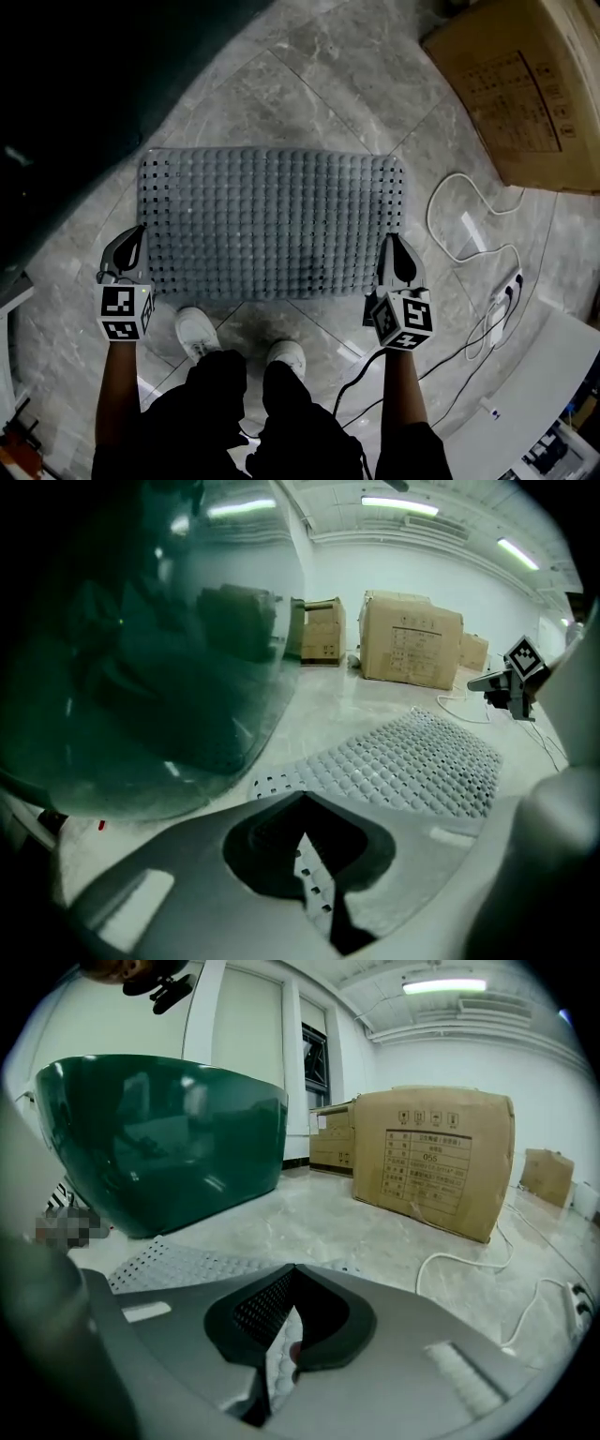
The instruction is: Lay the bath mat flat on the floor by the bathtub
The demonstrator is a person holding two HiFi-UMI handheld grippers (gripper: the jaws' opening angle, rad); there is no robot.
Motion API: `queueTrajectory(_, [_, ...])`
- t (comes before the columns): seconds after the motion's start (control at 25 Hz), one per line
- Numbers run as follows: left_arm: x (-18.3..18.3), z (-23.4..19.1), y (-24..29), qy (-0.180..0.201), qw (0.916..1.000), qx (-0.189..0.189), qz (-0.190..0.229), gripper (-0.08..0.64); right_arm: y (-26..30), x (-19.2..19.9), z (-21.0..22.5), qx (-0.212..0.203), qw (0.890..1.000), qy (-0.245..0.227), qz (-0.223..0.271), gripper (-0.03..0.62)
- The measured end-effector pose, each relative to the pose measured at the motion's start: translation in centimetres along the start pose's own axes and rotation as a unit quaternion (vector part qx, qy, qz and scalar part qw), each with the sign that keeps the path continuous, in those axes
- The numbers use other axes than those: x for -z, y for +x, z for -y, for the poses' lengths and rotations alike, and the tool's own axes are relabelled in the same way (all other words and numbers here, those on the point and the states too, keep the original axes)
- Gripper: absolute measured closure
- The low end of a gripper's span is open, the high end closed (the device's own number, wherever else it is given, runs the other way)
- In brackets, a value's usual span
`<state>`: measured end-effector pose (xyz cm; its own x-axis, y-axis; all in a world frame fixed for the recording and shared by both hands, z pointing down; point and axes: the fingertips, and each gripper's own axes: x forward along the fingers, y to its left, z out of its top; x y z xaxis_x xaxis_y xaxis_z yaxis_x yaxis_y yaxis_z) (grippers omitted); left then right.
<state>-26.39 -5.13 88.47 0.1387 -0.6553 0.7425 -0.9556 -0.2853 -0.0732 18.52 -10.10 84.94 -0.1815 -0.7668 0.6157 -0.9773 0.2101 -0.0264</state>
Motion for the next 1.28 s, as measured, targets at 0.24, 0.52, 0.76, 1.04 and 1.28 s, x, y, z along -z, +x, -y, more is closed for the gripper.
queueTrajectory(0.24, [-3.9, 0.3, -3.8, -0.002, 0.9999, 0.008, 0.007, 0.559, -3.6, -6.5, -2.7, -0.018, 0.999, 0.019, 0.029, 0.566])
queueTrajectory(0.52, [-8.8, 0.8, -9.3, -0.013, 0.9996, 0.024, 0.008, 0.559, -8.5, -13.7, -5.7, -0.034, 0.998, 0.024, 0.038, 0.566])
queueTrajectory(0.76, [-13.1, 1.4, -13.7, -0.004, 0.9986, 0.049, 0.017, 0.559, -12.9, -19.1, -7.7, -0.054, 0.997, 0.02, 0.047, 0.566])
queueTrajectory(1.04, [-16.1, 2.5, -16.9, -0.007, 0.9974, 0.071, 0.01, 0.559, -16.2, -23.1, -8.3, -0.051, 0.997, 0.03, 0.046, 0.566])
queueTrajectory(1.28, [-18.4, 2.9, -19.6, -0.007, 0.9969, 0.078, 0.01, 0.559, -18.5, -25.2, -9.0, -0.057, 0.997, 0.039, 0.043, 0.566])
